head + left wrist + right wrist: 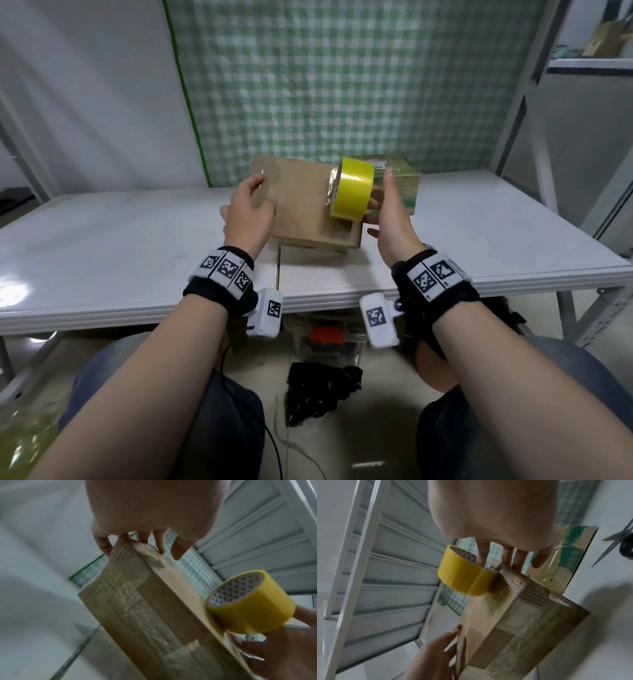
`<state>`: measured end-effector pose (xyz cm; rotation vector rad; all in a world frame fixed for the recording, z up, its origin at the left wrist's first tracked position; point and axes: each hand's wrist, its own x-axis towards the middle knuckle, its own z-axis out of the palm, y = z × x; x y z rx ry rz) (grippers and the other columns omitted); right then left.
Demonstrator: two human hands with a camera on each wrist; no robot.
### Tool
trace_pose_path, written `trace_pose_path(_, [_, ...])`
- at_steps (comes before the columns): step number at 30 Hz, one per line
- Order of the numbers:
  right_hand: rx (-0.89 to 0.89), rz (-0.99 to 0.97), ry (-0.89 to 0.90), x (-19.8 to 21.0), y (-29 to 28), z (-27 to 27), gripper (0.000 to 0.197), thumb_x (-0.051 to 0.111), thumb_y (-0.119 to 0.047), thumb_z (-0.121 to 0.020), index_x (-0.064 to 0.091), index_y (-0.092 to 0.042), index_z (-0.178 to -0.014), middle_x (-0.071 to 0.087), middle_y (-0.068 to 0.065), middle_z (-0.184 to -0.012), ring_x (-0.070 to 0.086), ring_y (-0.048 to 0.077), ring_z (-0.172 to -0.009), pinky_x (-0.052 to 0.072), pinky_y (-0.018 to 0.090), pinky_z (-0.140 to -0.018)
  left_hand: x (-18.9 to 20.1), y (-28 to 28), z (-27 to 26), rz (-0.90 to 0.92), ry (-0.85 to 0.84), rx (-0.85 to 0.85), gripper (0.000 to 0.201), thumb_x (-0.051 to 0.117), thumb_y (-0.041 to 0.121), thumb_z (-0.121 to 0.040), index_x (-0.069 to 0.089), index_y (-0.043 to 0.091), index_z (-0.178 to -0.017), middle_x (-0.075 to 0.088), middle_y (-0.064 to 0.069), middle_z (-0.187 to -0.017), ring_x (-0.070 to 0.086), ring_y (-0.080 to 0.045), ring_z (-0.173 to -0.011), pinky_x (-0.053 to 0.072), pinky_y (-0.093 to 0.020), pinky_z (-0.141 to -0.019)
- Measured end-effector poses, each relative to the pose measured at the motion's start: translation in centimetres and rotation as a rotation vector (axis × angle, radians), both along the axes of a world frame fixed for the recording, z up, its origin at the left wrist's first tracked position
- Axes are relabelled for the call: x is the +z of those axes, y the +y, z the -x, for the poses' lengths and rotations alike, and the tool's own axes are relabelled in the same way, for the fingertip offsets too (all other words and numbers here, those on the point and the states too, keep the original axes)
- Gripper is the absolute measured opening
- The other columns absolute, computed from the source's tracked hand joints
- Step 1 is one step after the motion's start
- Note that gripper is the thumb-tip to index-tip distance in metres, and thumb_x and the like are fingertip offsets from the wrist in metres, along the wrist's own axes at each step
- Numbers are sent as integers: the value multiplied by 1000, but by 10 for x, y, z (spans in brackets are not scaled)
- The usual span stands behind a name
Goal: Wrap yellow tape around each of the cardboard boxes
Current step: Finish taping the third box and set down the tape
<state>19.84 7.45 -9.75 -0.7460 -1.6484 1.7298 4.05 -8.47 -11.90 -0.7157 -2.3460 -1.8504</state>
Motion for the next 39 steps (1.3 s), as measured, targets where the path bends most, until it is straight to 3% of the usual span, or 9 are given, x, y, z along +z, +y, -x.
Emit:
trace_pose_path(4, [65, -79, -26, 0, -1, 10, 77, 33, -79, -91, 57, -25, -142, 64, -3, -137, 60, 14, -120, 44, 36, -103, -1, -2, 7, 65, -33, -23, 56, 58, 35, -89, 53, 33, -145, 57, 6, -139, 38, -24, -141, 40, -37, -114])
trace_pose_path(7, [117, -138, -52, 0, -4, 13, 89, 43, -82, -83, 48, -24, -150, 52, -2, -151, 55, 15, -131, 40, 42, -114, -6, -2, 8, 257, -36, -59, 62, 57, 42, -92, 47, 26, -151, 50, 0, -152, 37, -30, -143, 34, -45, -118])
trace_pose_path(12, [99, -325, -139, -11, 4, 20, 36, 49, -49, -103, 66, -20, -115, 63, 4, -128, 57, 21, -119, 44, 37, -100, -5, 1, -2, 472, 193, -85, 59, 72, 62, -82, 64, 35, -134, 41, 4, -156, 29, -27, -146, 31, -50, -118])
trace_pose_path(16, [30, -451, -159, -18, 9, 29, 28, 47, -48, -104, 64, -26, -99, 57, 5, -128, 54, 24, -119, 41, 41, -105, -14, 8, -2, 438, 310, -215, 46, 73, 65, -75, 73, 45, -116, 61, 23, -137, 53, -10, -131, 44, -45, -109])
trace_pose_path(21, [10, -471, -44, -8, -1, 22, 33, 46, -37, -107, 53, -22, -78, 51, -7, -75, 47, 8, -69, 35, 32, -70, -24, 14, 1, 358, 276, -190, 60, 60, 78, -64, 73, 47, -113, 65, 27, -129, 56, -8, -127, 48, -45, -105])
trace_pose_path(27, [55, -312, 29, 5, -13, 13, 58, 51, -68, -88, 74, -18, -103, 74, -1, -106, 65, 16, -108, 47, 42, -105, -25, 21, 3, 378, 300, -142, 66, 54, 81, -61, 74, 46, -113, 65, 29, -126, 56, -6, -125, 51, -44, -101])
trace_pose_path(31, [28, -339, 41, 1, -19, 8, 59, 55, -59, -94, 74, -4, -101, 74, 16, -101, 66, 23, -91, 50, 41, -91, -26, 21, 5, 362, 311, -136, 64, 55, 80, -63, 74, 46, -113, 65, 30, -126, 56, -6, -126, 50, -44, -102])
trace_pose_path(35, [52, -371, 6, 1, -28, 8, 44, 56, -52, -98, 77, -13, -93, 78, 5, -89, 73, 23, -91, 54, 48, -95, -26, 24, 5, 391, 334, -117, 46, 66, 69, -76, 73, 46, -115, 64, 30, -128, 55, -8, -127, 49, -47, -101])
trace_pose_path(39, [90, -248, 47, 17, -32, -3, 43, 54, -43, -103, 75, -12, -82, 77, 13, -77, 76, 29, -83, 59, 47, -89, -23, 26, 6, 428, 343, -71, 40, 69, 65, -82, 73, 45, -116, 63, 29, -130, 52, -12, -128, 49, -47, -101])
